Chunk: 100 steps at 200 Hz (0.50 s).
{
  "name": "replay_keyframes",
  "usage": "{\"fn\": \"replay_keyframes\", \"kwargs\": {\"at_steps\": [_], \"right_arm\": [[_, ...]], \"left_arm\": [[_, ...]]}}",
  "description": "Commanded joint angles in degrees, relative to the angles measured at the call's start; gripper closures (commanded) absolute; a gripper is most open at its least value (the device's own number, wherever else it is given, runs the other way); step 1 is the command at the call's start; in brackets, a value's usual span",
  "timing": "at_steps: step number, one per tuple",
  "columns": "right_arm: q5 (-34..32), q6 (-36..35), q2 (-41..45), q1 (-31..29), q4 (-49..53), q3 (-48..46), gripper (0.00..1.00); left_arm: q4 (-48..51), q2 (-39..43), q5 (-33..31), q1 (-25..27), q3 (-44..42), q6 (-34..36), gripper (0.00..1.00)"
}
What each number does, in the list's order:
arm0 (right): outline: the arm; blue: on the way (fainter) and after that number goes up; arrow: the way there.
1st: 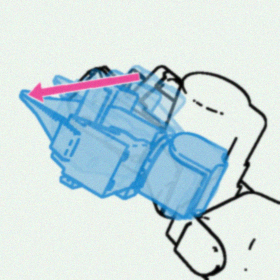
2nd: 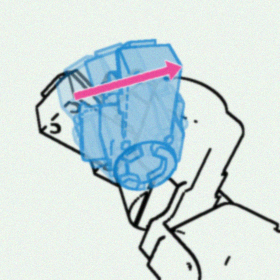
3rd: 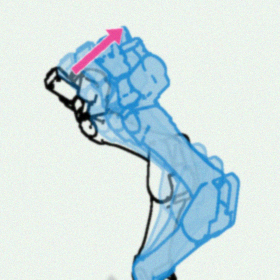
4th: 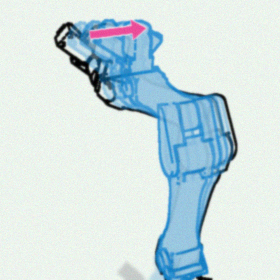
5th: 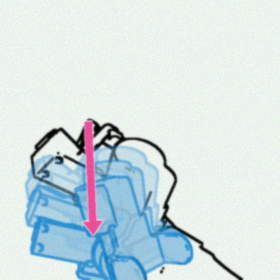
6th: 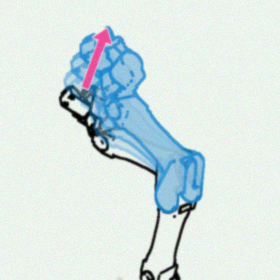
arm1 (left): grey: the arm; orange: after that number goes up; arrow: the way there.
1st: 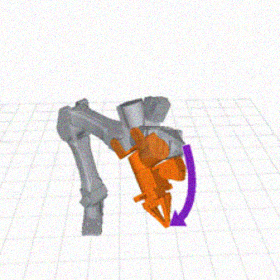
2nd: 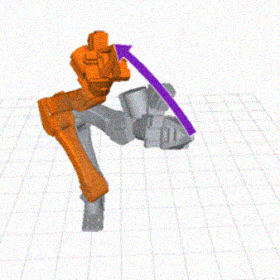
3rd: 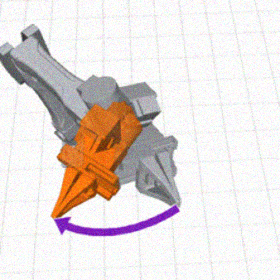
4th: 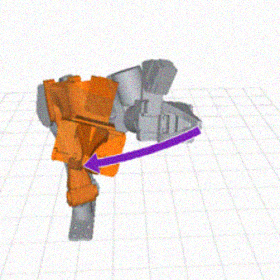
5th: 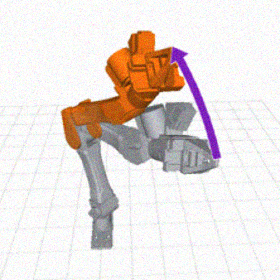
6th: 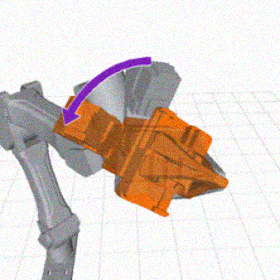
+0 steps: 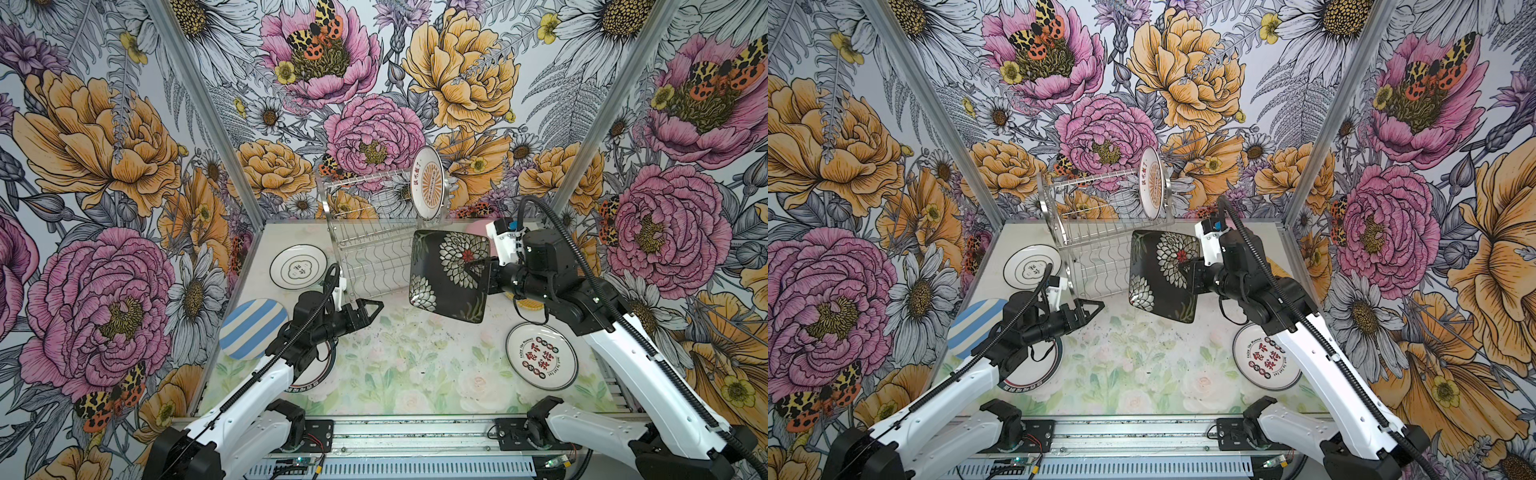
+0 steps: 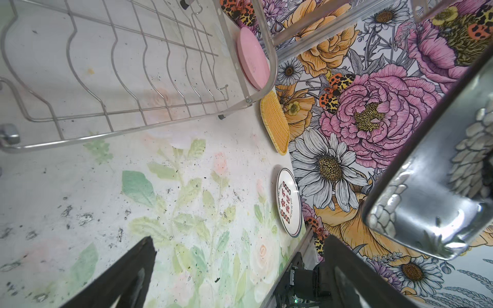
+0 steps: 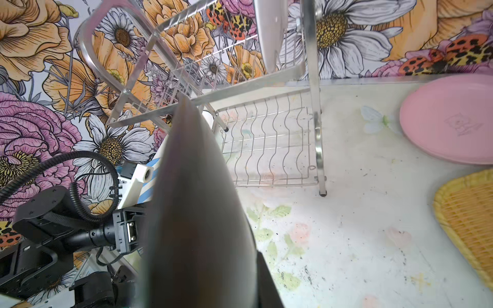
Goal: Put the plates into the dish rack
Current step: 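Lift the upright square plate with the right gripper toward the dish rack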
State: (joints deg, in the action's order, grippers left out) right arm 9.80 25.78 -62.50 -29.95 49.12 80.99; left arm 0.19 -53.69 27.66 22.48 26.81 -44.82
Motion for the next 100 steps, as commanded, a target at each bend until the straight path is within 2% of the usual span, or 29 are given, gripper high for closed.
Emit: {"fn": "replay_keyframes", "kwargs": {"at_steps": [1,32,100], "right_arm": [[-1.62,-0.64,-0.09,-0.67,-4.53,7.14,1.00],[-4.19,-1.20,-3.12,-2.00,-4.56,13.73,1.00],[-17.73,-5.91,-14.37,-5.17,-5.74,31.92,1.00]], "left_arm": [[-1.49,-0.49,-2.55,0.81,0.46,-0.07,0.01],[-1.92,-0.97,-3.31,1.37,0.35,-0.17,0.01],[-2.60,-1.97,-5.14,2.51,0.71,-0.45,0.01]]}}
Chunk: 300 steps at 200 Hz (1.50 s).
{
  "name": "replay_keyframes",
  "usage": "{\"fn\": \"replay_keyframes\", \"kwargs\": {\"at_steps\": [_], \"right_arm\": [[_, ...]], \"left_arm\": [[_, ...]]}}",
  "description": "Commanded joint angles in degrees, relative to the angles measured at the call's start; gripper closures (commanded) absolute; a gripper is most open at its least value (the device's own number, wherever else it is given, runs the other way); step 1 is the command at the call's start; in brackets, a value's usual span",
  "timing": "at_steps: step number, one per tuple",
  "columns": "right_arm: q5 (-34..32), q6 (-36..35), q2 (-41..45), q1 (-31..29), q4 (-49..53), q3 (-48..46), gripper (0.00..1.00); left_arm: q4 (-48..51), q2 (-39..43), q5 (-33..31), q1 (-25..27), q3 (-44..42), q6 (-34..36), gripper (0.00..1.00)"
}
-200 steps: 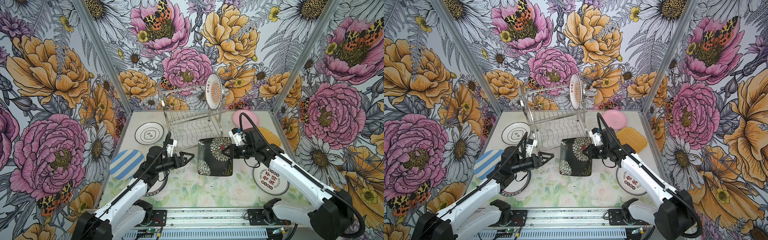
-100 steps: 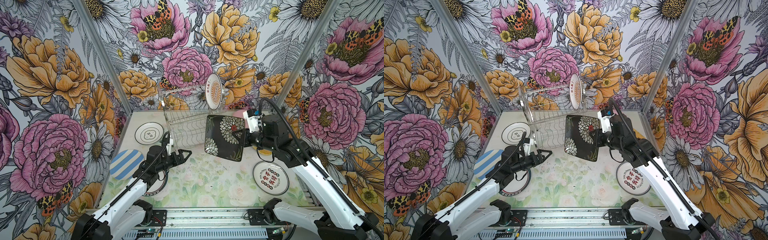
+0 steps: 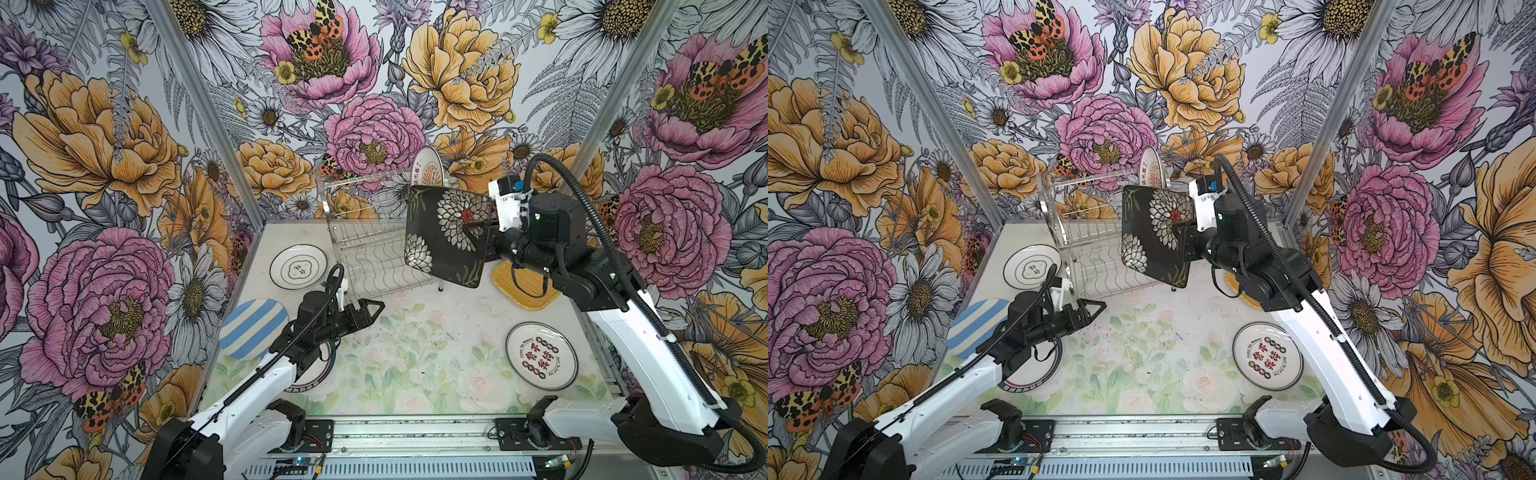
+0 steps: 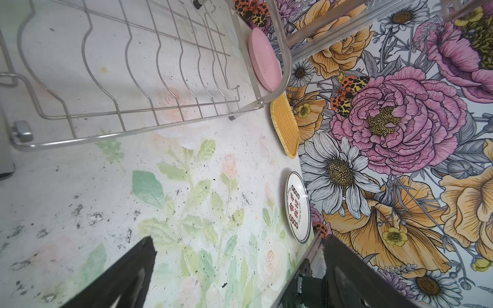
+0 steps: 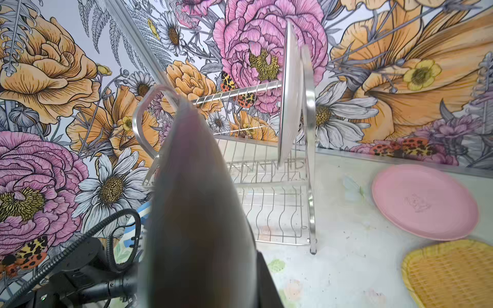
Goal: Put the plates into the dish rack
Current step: 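Lift the upright square plate with the right gripper toward the dish rack, then lower the square plate into a rack slot beside the sunburst plate with the right gripper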
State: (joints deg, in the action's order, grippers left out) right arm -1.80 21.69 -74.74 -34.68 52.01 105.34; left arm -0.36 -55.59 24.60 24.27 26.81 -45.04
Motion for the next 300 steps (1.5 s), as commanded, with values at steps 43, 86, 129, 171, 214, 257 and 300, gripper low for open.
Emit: {"fn": "replay_keyframes", "kwargs": {"at_steps": [43,86,129,171,214,257,300], "right_arm": [[-12.81,-4.58,-7.31,-2.18,-16.91,10.47,1.00],[-22.81,-12.68,-11.07,-5.62,-32.83,6.85,1.00],[-30.35,-20.01,-14.87,-6.97,-49.48,2.27,1.00],[-35.45,-23.94,-19.50,-7.43,-61.35,0.78,1.00],[-37.47,-26.97,-23.96,-7.42,-65.88,2.51,1.00],[-37.61,-27.99,-27.27,-7.26,-66.66,4.25,1.00],[-38.26,-28.84,-28.49,-6.88,-67.73,4.71,1.00]], "left_arm": [[-2.01,0.31,-3.54,1.72,0.37,-0.75,0.01],[-2.01,0.31,-5.02,2.98,0.26,-1.11,0.01],[-1.86,0.23,-6.37,3.92,0.09,-1.46,0.01],[-1.92,-0.39,-7.02,4.16,0.25,-1.39,0.01],[-2.01,-1.00,-7.43,4.10,0.27,-1.37,0.01],[-2.12,-1.09,-7.79,4.02,-0.08,-1.37,0.01],[-2.28,-1.10,-7.85,3.94,-0.34,-1.42,0.01]]}}
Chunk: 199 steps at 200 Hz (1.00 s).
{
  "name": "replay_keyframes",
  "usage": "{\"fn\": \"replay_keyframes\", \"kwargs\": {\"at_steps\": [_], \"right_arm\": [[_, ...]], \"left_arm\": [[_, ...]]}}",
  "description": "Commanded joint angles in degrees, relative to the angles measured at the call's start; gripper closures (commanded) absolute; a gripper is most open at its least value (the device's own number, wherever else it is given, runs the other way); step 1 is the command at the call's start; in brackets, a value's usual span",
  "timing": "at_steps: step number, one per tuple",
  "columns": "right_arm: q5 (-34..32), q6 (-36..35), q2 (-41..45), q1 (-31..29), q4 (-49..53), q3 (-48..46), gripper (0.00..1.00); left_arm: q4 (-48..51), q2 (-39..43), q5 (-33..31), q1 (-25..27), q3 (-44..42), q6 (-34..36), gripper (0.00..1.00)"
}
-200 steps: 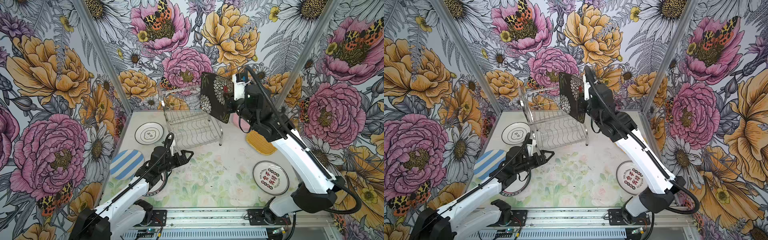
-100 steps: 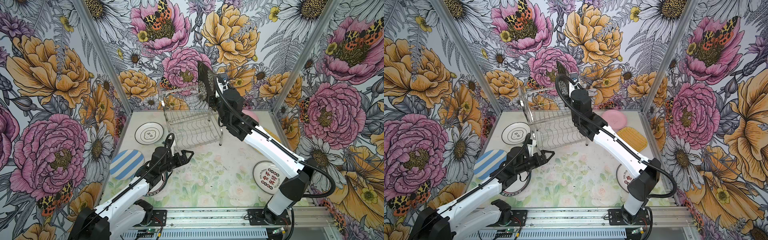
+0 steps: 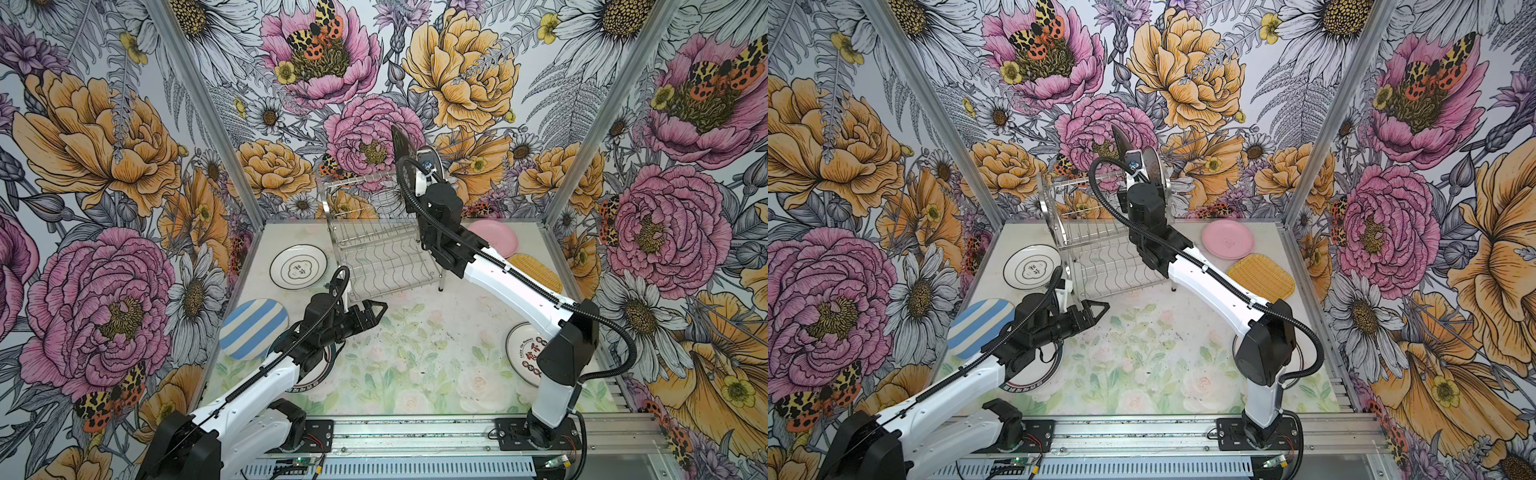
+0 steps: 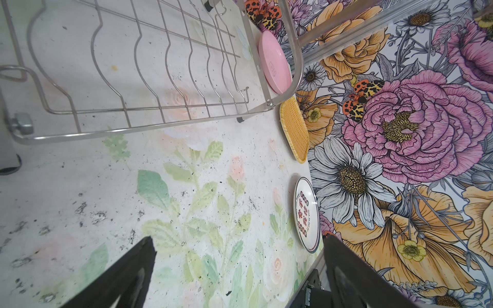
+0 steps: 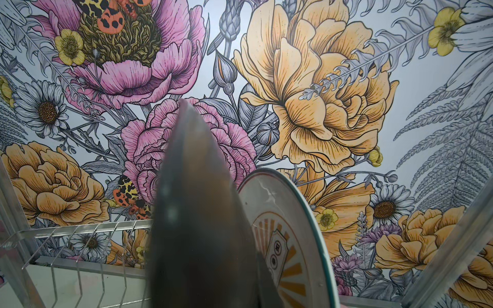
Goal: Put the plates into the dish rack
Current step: 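Lower the square plate into a rack slot beside the sunburst plate with the right gripper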
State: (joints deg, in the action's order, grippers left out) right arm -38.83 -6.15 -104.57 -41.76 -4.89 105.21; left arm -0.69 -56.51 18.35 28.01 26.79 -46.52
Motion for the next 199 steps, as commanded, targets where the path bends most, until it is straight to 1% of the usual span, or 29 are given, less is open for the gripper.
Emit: {"fn": "replay_keyframes", "kwargs": {"at_steps": [1,117,199], "right_arm": [[-1.29,-1.03,1.32,0.24,-10.84,4.83,1.00],[-2.37,-1.15,1.65,1.33,-12.60,1.95,1.00],[-1.60,2.58,3.40,2.05,-10.70,-1.72,1.00]], "left_arm": [[-1.95,-0.13,-1.58,0.20,-0.32,0.09,0.01],[-2.83,-1.55,-1.12,0.01,-0.48,0.13,0.01],[-2.59,-1.53,-1.28,0.04,-0.51,0.03,0.01]]}}
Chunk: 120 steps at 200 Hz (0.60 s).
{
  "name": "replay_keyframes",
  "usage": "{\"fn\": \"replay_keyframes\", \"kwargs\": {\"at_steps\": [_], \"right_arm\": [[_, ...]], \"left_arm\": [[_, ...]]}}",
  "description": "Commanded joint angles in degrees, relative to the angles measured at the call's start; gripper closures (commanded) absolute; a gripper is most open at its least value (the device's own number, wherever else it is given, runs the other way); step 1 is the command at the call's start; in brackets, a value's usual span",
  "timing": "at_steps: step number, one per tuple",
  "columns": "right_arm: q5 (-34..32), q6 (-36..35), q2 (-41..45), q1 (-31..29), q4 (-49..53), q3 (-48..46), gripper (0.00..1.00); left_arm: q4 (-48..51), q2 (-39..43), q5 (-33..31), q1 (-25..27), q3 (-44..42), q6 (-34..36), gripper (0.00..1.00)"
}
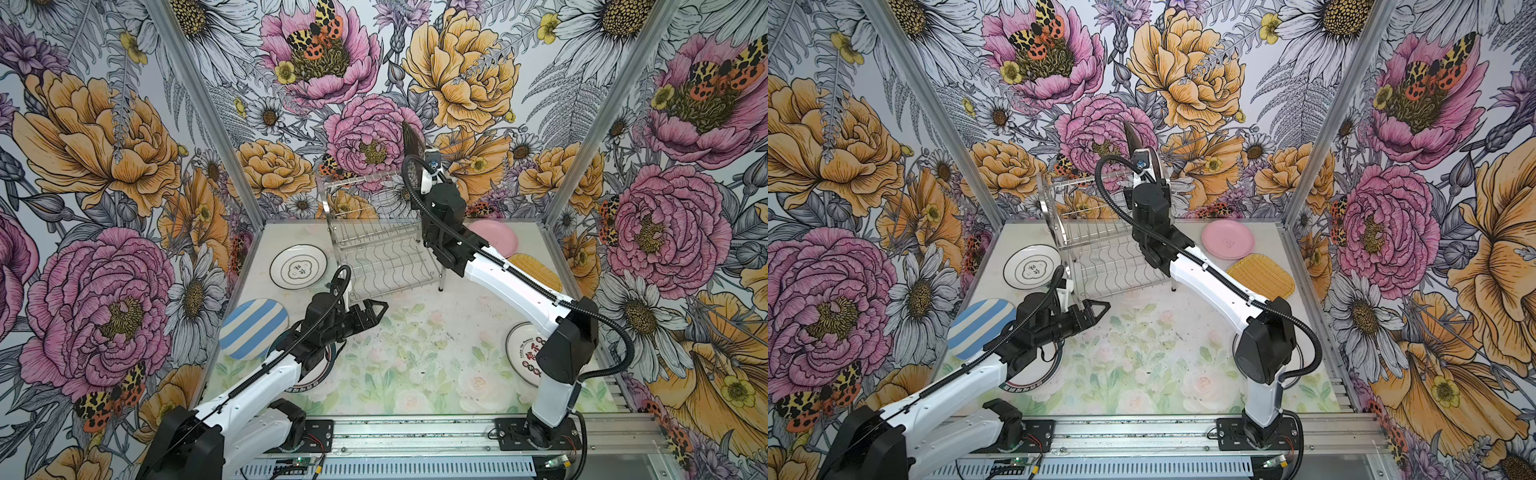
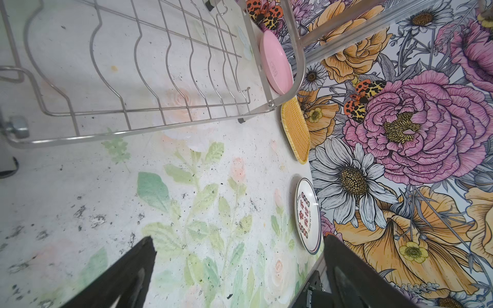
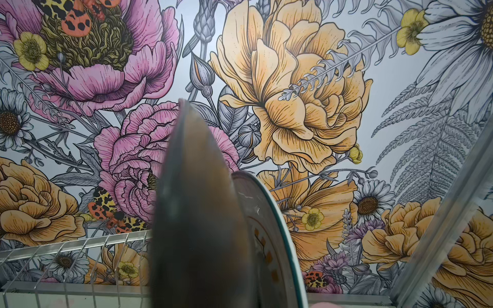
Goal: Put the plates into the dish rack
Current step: 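Lower the square plate into a rack slot beside the sunburst plate with the right gripper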
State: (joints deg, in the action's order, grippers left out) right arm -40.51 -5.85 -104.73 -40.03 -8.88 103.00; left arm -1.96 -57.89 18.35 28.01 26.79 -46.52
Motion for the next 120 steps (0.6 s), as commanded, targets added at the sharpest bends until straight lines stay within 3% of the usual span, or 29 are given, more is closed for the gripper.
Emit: {"fn": "replay_keyframes", "kwargs": {"at_steps": [1,120], "right_arm": [[0.04,2.30,3.56,0.31,-6.68,0.47,1.00],[1.34,6.09,4.28,0.39,-1.52,-0.77,1.00]], "left_arm": [[-1.31,-0.18,-1.25,0.08,-0.51,0.03,0.01],[-1.12,0.33,-1.33,0.19,-0.86,-0.15,0.01]]}}
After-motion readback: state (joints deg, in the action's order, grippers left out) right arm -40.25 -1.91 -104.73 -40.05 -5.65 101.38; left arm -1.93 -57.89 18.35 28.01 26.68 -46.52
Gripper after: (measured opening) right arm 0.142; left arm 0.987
